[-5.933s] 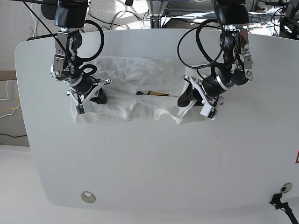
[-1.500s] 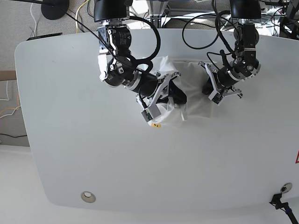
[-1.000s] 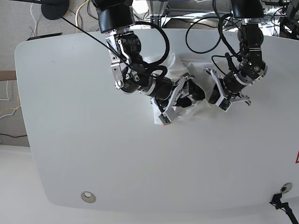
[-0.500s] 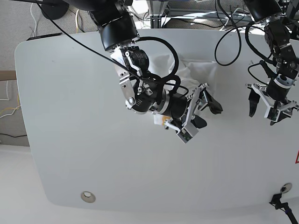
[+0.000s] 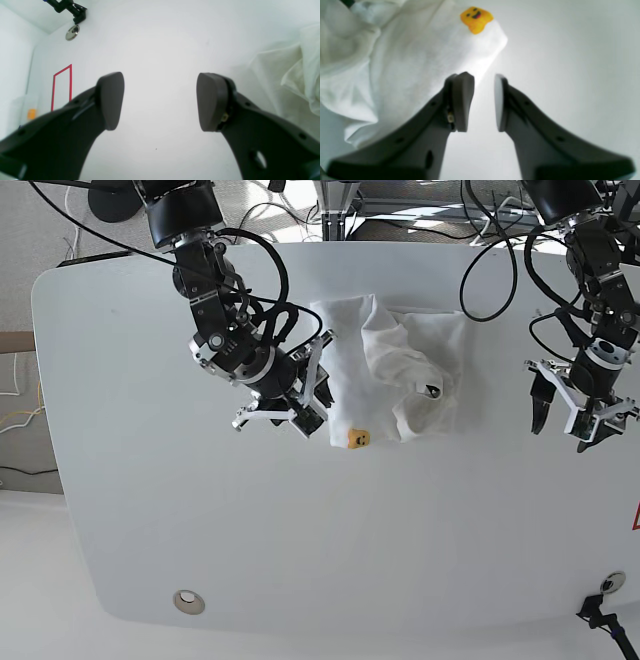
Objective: Fold the T-shirt properly
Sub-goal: 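Press and tuck the folded shirt edges with both grippers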
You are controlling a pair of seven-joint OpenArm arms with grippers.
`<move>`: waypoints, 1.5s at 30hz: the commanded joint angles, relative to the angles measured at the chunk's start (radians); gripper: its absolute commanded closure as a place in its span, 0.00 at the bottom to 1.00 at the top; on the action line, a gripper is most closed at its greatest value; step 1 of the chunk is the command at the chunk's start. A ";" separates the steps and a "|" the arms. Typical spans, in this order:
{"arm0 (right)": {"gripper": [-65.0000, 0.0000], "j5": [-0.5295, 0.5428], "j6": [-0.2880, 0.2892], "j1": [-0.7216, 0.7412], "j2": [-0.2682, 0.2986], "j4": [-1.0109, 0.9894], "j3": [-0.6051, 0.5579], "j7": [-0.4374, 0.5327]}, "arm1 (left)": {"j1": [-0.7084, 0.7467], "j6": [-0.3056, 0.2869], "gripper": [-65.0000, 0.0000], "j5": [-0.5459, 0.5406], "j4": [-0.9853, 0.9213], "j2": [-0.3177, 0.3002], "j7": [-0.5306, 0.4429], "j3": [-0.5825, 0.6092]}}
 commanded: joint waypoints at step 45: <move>1.00 -0.099 -0.097 0.201 -0.220 -0.470 -0.036 0.376 | 0.126 0.005 0.87 -0.006 -0.049 0.191 0.005 0.334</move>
